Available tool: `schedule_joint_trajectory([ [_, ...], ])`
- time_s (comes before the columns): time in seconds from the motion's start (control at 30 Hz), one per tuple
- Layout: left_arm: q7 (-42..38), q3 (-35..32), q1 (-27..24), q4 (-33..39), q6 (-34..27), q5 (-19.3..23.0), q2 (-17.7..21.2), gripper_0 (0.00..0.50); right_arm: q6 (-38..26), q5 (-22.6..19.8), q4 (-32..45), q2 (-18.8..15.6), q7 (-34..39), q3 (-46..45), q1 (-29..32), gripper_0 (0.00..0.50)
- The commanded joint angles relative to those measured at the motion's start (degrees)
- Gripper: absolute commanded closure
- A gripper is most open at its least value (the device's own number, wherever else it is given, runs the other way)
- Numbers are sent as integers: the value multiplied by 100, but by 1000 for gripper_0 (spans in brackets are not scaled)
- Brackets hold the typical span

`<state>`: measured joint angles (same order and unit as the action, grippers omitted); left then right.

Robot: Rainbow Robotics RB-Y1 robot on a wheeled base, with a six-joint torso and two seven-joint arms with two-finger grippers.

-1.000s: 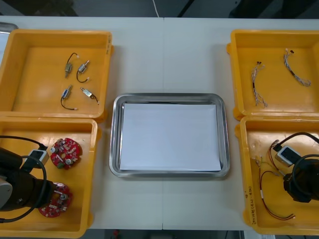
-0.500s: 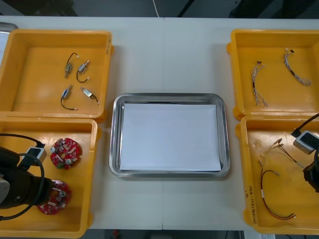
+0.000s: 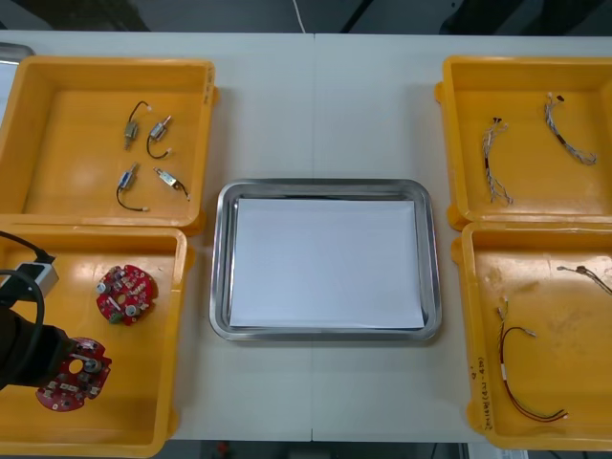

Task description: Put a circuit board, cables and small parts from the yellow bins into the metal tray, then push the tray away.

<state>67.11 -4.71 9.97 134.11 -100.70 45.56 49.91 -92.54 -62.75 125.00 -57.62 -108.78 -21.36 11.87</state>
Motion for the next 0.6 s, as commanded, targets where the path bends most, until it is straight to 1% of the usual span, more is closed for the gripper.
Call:
schedule_joint_trajectory([
  [0.03,444,-364,-478,458,-477,445,317,498,-502,-70,358,-136,-46,-396,-308,500],
  [0.2,400,-372,-944,608,-758,867,405,499,-1012,-97,551,-144,-2,-563,-615,500],
  [0.23,391,-372,-988,617,-767,920,414,498,-1073,-97,578,-136,6,-571,-659,500],
  [0.37,365,-249,-1436,608,-811,1271,519,500,-1478,-150,736,-136,6,-589,-1020,500],
  [0.4,356,-214,-1489,608,-828,1297,528,498,-1513,-150,753,-136,6,-589,-1055,500],
  [0.47,329,32,-1770,617,-864,1350,563,498,-1609,-176,806,-136,6,-589,-1213,500],
  [0.5,321,58,-1814,617,-872,1350,572,500,-1627,-176,806,-136,6,-589,-1231,500],
  [0.53,277,295,-2025,617,-890,1350,590,499,-1689,-202,815,-136,-2,-589,-1327,500],
  [0.6,233,515,-2245,599,-890,1350,590,499,-1746,-229,815,-136,-29,-589,-1433,500],
])
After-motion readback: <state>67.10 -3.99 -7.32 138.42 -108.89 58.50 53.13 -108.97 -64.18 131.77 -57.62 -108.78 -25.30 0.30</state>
